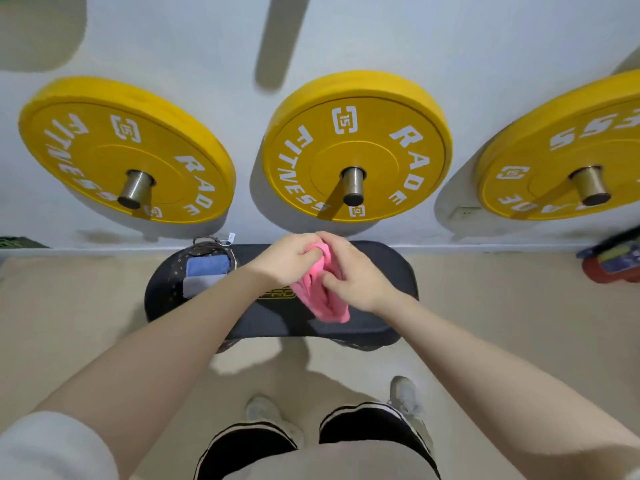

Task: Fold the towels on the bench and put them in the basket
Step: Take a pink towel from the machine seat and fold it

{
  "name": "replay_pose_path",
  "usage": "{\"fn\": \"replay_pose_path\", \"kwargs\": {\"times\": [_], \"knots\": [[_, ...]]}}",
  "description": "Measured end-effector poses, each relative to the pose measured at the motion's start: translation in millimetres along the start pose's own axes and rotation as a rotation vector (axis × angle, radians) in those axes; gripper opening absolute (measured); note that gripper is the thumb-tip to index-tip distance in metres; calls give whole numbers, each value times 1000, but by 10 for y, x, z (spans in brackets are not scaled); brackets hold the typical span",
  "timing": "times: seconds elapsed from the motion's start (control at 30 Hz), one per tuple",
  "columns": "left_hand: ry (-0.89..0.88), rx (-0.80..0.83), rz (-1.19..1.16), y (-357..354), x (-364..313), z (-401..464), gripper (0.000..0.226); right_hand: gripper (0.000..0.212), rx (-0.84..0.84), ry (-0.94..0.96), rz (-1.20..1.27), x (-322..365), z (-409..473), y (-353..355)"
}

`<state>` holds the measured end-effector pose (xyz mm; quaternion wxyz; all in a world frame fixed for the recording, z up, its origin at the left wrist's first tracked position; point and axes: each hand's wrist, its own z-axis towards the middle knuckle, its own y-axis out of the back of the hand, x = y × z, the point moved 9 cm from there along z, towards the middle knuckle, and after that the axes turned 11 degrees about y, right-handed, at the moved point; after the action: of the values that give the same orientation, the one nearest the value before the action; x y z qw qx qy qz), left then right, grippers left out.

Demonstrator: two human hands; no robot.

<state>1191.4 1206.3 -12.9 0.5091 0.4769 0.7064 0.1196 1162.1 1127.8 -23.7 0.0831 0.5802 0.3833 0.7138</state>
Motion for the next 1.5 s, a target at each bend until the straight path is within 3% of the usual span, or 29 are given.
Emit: {"fn": "replay_pose_path", "kwargs": {"times": [0.1, 0.2, 0.27, 0.43, 0.63, 0.77, 0.9, 1.03, 1.1, 1.17, 1.27, 1.33, 1.4, 1.5], "knots": [[51, 101, 57, 33, 416, 40, 21, 33, -115, -109, -132, -7, 156, -297], [80, 138, 111, 1, 741, 122, 5, 21, -184, -177, -289, -52, 252, -508], [71, 122, 176, -64, 920, 224, 9, 16, -204, -211, -315, -147, 288, -651], [151, -55, 363, -375, 1687, 746, 21, 14, -239, -285, -429, -902, 387, -1038], [171, -254, 156, -1188, 2723, 1493, 16, 22, -225, -494, -429, -2447, 264, -1751], [112, -391, 72, -1479, 2882, 1913, 24, 16, -320, -562, -357, -3113, 212, -1936], [30, -476, 188, -1421, 2780, 2264, 34, 18, -504, -592, -275, -3456, 307, -1698], [-15, -703, 144, -891, 2525, 2433, 37, 18, -818, -438, -227, -3450, 526, -1090], [-161, -826, 94, -599, 2419, 2375, 35, 23, -971, -288, -184, -3295, 538, -801], [-324, -929, 69, -490, 2383, 2196, 33, 26, -1021, -133, -154, -3149, 530, -696], [-333, -912, 82, -677, 2669, 2155, 30, 23, -830, 6, -258, -3135, 571, -992], [-335, -721, 232, -1083, 2987, 2318, 32, 27, -509, -48, -509, -3344, 609, -1451], [-328, -535, 526, -1573, 3368, 2469, 30, 27, -120, -166, -742, -3676, 565, -1966], [-211, -282, 830, -2215, 3898, 2543, 29, 26, 255, -232, -770, -4024, 431, -2576]]}}
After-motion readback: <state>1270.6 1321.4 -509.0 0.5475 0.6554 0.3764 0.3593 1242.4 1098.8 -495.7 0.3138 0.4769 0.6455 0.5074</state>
